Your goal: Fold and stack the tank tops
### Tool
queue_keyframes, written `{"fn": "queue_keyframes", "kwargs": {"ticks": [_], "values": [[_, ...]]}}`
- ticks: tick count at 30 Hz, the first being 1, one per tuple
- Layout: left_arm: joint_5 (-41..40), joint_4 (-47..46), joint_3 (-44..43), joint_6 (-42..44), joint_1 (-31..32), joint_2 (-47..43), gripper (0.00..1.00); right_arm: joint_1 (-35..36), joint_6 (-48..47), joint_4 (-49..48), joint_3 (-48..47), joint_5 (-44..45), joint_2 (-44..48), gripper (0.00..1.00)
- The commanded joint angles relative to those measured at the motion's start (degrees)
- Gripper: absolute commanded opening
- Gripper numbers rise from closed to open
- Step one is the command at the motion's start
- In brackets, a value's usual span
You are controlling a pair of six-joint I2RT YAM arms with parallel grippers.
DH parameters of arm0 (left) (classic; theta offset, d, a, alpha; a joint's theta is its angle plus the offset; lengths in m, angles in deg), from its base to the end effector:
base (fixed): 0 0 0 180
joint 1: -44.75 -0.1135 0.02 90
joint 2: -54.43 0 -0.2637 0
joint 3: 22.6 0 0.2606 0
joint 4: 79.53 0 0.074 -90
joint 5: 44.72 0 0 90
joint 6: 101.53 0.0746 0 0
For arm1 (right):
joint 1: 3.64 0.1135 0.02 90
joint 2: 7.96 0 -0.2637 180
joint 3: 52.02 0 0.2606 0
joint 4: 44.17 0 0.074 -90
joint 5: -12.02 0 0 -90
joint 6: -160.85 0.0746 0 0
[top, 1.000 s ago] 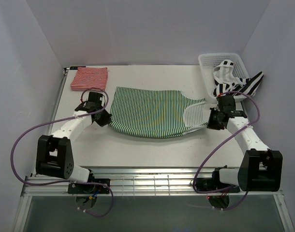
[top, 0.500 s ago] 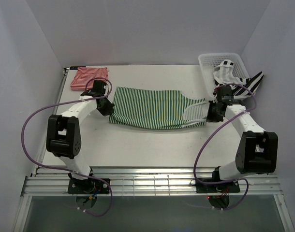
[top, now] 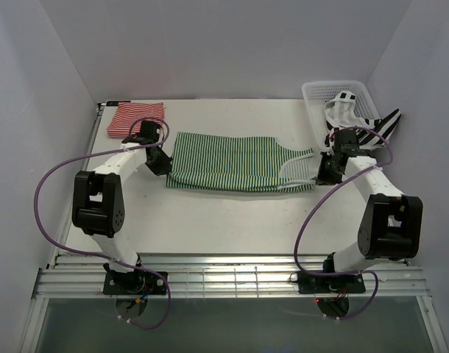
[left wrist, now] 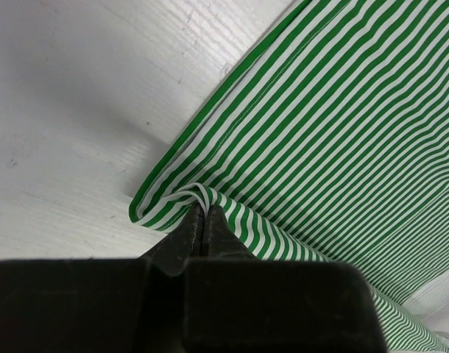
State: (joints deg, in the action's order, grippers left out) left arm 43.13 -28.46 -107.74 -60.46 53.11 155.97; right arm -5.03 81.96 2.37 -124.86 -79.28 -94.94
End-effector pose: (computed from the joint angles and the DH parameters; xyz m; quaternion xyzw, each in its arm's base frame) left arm 0.3760 -0.0524 0.1611 -0.3434 0.9185 -0.0775 0.1802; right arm 0.3315 -0.0064 0.1836 0.1025 0.9619 0.0324 0.2512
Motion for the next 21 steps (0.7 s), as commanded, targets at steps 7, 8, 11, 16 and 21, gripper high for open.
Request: {"fn": "queue_keyframes", "kwargs": {"ticks": [7,8,11,16,21], "values": [[1.63,7.06,16.09,0.50,-0.63,-16.44,0.00,-1.51,1.53,7.28,12.66,2.43,14.11,0.08],[1.63,7.59,19.68,0.41,-0.54,-17.94,0.00,-1.60,1.72,7.98,13.81,1.92,15.68,0.08],[4.07,7.77,24.35,0.59,-0.54,-22.34,0.37,-1.69,4.00,7.72,17.77,-0.09,16.76,0.13],[5.49,6.54,21.92,1.55,-0.54,-25.68,0.98,-1.69,4.01,7.37,17.52,-3.09,19.38,0.54],[5.58,3.03,15.42,2.34,2.44,-25.87,0.98,0.76,1.98,5.62,18.57,-10.03,27.21,0.59]]}}
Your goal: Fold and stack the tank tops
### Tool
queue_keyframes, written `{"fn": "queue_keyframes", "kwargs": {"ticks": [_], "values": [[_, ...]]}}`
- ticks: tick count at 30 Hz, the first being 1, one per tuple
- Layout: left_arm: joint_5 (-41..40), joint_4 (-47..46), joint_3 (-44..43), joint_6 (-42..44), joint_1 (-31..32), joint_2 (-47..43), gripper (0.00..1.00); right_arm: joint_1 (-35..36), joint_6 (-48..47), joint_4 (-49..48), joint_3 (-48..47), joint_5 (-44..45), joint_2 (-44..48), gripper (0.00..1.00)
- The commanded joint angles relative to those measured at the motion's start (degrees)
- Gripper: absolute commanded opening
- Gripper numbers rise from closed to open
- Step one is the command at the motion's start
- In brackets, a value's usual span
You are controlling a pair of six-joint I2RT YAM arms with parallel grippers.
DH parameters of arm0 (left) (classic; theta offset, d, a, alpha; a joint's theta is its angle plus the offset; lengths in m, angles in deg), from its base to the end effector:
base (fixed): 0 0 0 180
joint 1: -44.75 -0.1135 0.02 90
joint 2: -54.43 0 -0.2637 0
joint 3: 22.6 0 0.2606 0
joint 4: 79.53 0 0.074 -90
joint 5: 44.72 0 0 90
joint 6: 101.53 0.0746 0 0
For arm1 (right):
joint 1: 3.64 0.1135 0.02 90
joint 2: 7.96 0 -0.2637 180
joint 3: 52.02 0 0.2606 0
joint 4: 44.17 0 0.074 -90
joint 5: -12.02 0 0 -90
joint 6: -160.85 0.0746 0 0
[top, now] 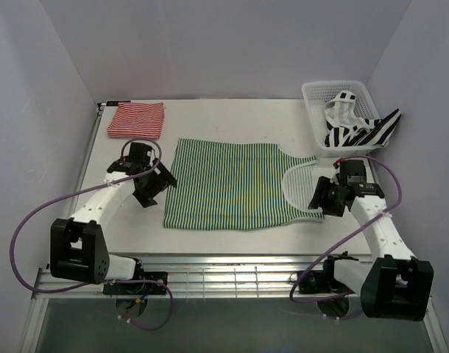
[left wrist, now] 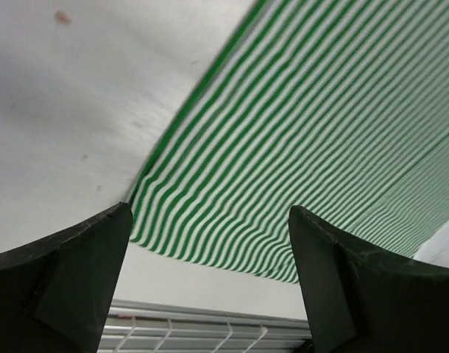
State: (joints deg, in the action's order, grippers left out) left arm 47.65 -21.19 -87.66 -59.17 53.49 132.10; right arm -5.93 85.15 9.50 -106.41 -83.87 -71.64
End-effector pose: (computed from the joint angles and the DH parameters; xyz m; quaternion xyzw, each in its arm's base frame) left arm 0.2629 -0.0435 0.1738 -0.3251 0.9309 -0.0961 0.1362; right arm 0.2278 -0.0014 0.1758 0.1282 0.9626 0.0741 0.2270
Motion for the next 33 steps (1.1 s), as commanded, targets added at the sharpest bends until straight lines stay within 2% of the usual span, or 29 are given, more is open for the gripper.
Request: {"fn": "queue_keyframes", "kwargs": {"ticks": [1,3,4,7,10,13,25,29,33], "values": [[1.23,-6.43,-5.11,1.14,4.78,-1.65,0.98,4.63,-0.95,-2.90,0.73,-8.23,4.78,0.59],[3.77,-9.69,-5.56,1.49,8.04,-0.07,0.98,8.07,0.28,-4.93,2.92,-10.54,6.11,0.58],[4.82,-13.01,-5.56,1.76,11.19,0.55,0.98,12.26,1.42,-5.90,3.54,-10.63,6.29,0.57],[7.20,-18.29,-5.21,3.42,17.17,3.27,0.98,18.69,5.90,-9.41,5.83,-9.76,5.59,0.56],[12.47,-23.92,-3.55,9.04,21.75,4.94,0.98,20.73,9.24,-13.02,8.11,-8.01,4.27,0.56],[12.49,-26.13,-2.05,12.12,25.09,6.00,0.98,21.79,11.62,-14.52,9.08,-5.90,2.34,0.55],[11.87,-29.13,1.73,14.32,28.01,3.63,0.98,23.11,14.43,-24.88,11.82,-6.07,-2.59,0.55],[10.90,-28.78,2.35,14.24,28.01,3.10,0.98,23.12,14.96,-24.62,10.67,-4.31,-3.65,0.55],[10.90,-28.87,2.44,14.33,28.09,2.84,0.98,23.11,17.15,-27.78,11.81,-4.39,-1.63,0.45]]}}
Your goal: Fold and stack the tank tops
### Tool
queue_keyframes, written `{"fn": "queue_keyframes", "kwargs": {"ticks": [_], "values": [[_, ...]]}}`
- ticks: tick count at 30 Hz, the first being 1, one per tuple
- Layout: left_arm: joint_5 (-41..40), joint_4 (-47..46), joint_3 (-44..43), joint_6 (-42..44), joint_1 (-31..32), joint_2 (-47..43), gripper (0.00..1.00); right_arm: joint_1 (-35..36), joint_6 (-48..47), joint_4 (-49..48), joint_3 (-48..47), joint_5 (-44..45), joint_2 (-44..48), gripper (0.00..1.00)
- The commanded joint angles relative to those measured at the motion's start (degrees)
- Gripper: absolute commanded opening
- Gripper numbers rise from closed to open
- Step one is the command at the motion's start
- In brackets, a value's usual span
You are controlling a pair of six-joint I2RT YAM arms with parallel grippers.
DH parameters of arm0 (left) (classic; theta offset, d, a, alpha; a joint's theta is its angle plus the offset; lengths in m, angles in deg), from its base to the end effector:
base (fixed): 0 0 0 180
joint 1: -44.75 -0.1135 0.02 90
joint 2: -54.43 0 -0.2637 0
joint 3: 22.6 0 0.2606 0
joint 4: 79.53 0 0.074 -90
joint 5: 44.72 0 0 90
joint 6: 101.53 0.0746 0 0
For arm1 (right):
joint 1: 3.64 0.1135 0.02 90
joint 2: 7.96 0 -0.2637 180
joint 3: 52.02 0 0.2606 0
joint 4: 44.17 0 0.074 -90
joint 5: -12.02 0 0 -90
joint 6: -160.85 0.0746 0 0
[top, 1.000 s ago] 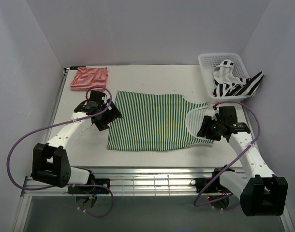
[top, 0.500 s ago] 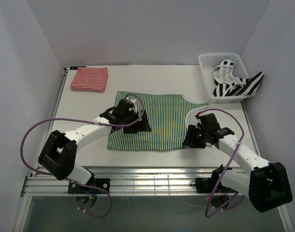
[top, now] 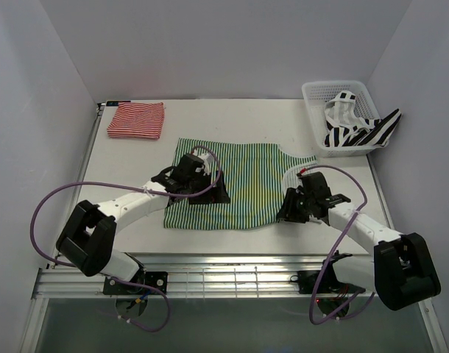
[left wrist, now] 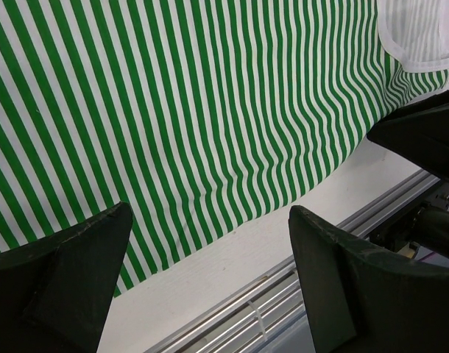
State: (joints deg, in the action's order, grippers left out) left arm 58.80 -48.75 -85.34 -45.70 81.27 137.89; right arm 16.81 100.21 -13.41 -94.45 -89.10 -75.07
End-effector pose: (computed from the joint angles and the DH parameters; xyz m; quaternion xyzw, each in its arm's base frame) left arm 0.2507 -0.2074 0.1686 0.0580 0.9365 -0.2800 0.2028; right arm 0.2177 0.0965 0.1264 0.0451 0.9497 0.2084 0.2292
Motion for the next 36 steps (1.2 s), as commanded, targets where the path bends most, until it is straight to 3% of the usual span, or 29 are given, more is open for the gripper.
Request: {"fn": "queue_keyframes", "kwargs": {"ticks": [1,3,4,7,16,17,19,20,21,23,24,25,30,33,36], "values": [[-0.16,-1.30,0.21,0.95,0.31,-2.95,0.98,0.38,2.88,-5.93,0.20,0.74,2.77,0.41],[0.10,-1.30,0.47,0.95,0.40,-2.95,0.98,0.47,4.90,-10.84,1.34,-0.22,3.83,0.32],[0.10,-1.39,0.65,0.95,0.40,-2.95,0.98,0.47,5.61,-12.60,2.40,-1.53,4.53,0.20],[0.36,-1.65,1.00,1.04,0.49,-2.87,0.98,0.56,6.76,-14.38,1.80,-1.02,4.62,0.08],[6.34,-5.52,0.48,7.08,6.19,-0.93,0.98,0.56,1.14,-7.02,-3.13,3.20,1.28,0.08],[6.34,-5.87,0.30,8.41,7.51,-0.84,0.98,0.56,1.13,-5.43,-3.65,4.34,1.72,0.12],[5.39,-8.50,0.04,12.18,11.73,-0.58,0.98,0.47,1.48,-1.13,-3.83,8.80,4.60,0.31],[4.68,-9.73,-0.05,13.59,13.04,0.46,0.98,0.30,2.18,0.20,-3.66,10.13,5.84,0.42],[4.33,-11.48,-0.40,15.00,15.41,1.26,0.98,-0.84,2.71,1.87,-3.40,10.84,6.98,0.69],[2.49,-12.81,-2.33,19.03,17.97,3.45,0.98,-2.51,3.50,6.42,-3.05,14.01,10.41,0.91],[1.69,-12.82,-3.47,20.45,20.50,6.16,0.98,-4.95,3.33,7.85,-2.87,14.01,11.47,0.96],[0.56,-12.73,-5.83,21.59,21.57,7.75,0.98,-6.11,3.16,9.08,-2.78,13.67,13.39,0.90],[-5.86,-12.47,-12.61,27.57,25.19,18.20,0.96,-13.31,-0.35,13.83,-1.99,11.47,18.41,0.90],[-4.74,-13.17,-15.95,28.72,25.28,21.65,0.82,-15.70,-1.76,13.92,-0.94,6.12,21.14,0.90],[-5.08,-13.61,-18.77,28.90,25.28,24.99,0.73,-16.58,-2.55,14.36,-0.50,4.79,21.58,0.90]]}}
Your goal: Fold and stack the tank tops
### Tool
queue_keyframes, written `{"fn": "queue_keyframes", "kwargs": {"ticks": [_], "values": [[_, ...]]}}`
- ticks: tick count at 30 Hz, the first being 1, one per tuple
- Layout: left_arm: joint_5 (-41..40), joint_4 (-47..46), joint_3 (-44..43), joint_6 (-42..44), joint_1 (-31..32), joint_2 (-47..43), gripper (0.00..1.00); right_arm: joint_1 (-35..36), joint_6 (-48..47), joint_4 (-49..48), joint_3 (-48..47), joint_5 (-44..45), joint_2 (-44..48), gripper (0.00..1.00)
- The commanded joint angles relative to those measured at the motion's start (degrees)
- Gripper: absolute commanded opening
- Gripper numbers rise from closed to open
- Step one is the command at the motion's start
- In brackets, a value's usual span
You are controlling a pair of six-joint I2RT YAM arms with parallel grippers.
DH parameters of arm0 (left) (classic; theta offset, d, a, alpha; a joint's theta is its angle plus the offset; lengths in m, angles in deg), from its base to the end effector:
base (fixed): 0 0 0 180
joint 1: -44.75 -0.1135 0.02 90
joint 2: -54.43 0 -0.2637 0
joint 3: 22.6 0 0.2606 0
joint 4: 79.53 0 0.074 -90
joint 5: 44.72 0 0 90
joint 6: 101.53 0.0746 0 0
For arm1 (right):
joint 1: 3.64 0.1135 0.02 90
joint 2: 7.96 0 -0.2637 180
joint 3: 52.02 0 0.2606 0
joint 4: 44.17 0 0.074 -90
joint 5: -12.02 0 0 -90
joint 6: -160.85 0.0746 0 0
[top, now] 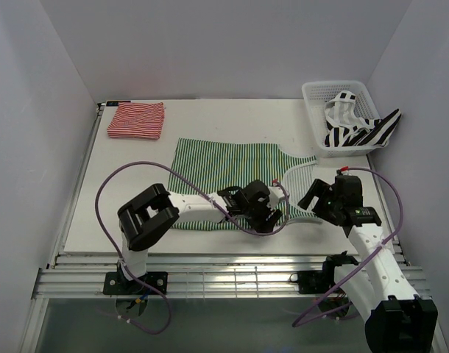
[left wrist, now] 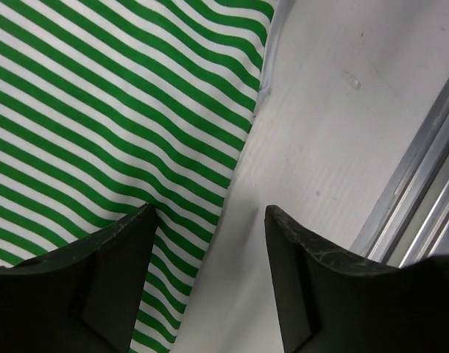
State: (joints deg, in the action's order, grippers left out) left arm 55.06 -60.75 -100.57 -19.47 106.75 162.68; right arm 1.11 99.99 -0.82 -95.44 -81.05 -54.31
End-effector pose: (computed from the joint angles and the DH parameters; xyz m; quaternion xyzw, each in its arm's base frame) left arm 0.1880 -0.3806 0.1211 0.4508 0.8179 -0.2652 0.2398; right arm 0.1998 0.0206 0.1837 0.1862 0.9089 0.1323 0.3488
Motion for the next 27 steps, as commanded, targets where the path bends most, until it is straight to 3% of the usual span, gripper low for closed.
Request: {"fn": "queue_keyframes", "kwargs": {"ticks": [1,4,5,7,8,11,12,17,22,27], "values": [[-1.60,-1.87,-4.15,2.67,-0.21,1.60,0.71,-0.97,-2.95,2.21,0.49,-3.34,0.91,0.90],[-1.78,-2.05,-6.08,2.15,-0.21,3.63,0.51,-1.24,-4.27,3.00,0.58,-3.61,1.35,0.90],[-1.35,-2.13,-6.44,1.88,-0.21,3.90,0.37,-1.41,-4.62,3.18,0.58,-3.70,1.35,0.90],[-0.73,-2.49,-7.05,1.62,-0.12,4.25,0.26,-1.50,-5.41,3.44,0.58,-3.96,0.91,0.90],[-1.08,-2.31,-7.40,1.62,-0.12,4.95,0.14,-1.59,-6.20,3.53,0.40,-3.96,0.82,0.90],[-1.34,-1.00,-8.37,2.14,-0.21,6.44,0.08,-1.76,-7.08,3.62,0.31,-4.22,0.29,0.90],[-1.08,-0.64,-8.72,2.23,-0.12,6.71,0.00,-1.77,-7.26,3.62,0.49,-4.40,0.38,0.90],[-1.60,0.32,-9.43,-0.04,-0.21,6.19,0.00,-1.77,-8.13,3.45,0.58,-6.94,1.78,0.90],[-1.26,2.25,-11.97,-8.03,-0.56,3.29,0.00,-1.77,-12.71,2.13,1.54,-17.40,2.14,0.90],[8.75,4.89,-14.09,-15.69,-6.35,3.55,0.00,-0.36,-14.03,-0.07,2.16,-22.59,-0.23,0.90]]}}
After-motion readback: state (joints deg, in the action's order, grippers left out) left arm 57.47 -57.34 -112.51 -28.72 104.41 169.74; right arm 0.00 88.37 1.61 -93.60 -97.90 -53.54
